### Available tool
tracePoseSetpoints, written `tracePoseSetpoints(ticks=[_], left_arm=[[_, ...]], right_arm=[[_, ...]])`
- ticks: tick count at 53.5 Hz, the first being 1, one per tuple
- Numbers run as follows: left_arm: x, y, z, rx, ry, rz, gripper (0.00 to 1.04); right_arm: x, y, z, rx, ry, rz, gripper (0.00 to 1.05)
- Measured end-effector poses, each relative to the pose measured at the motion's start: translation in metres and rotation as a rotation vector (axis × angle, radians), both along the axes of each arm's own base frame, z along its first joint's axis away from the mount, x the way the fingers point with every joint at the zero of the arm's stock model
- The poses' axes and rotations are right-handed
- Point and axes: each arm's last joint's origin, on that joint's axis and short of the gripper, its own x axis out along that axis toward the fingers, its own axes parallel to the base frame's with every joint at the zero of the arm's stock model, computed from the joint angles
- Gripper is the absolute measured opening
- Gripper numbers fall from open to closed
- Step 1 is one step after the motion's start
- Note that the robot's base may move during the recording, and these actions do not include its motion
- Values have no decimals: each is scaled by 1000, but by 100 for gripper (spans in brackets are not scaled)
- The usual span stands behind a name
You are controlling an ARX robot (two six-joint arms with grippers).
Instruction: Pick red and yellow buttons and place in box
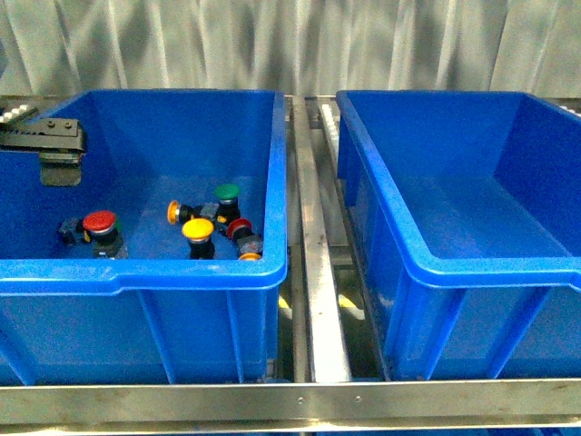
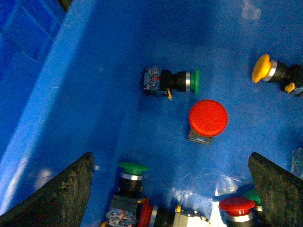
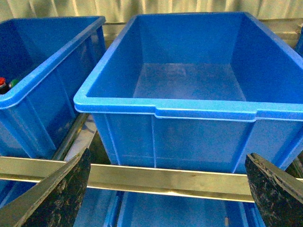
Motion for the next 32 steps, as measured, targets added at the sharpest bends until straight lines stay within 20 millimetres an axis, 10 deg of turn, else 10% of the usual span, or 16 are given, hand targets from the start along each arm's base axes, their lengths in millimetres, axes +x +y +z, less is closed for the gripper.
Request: tracePoseSetpoints(ticks=[32], left_arm=[[49,-8,-37,-24,24,59,97]], right_arm=[[0,0,0,0,0,0,98]])
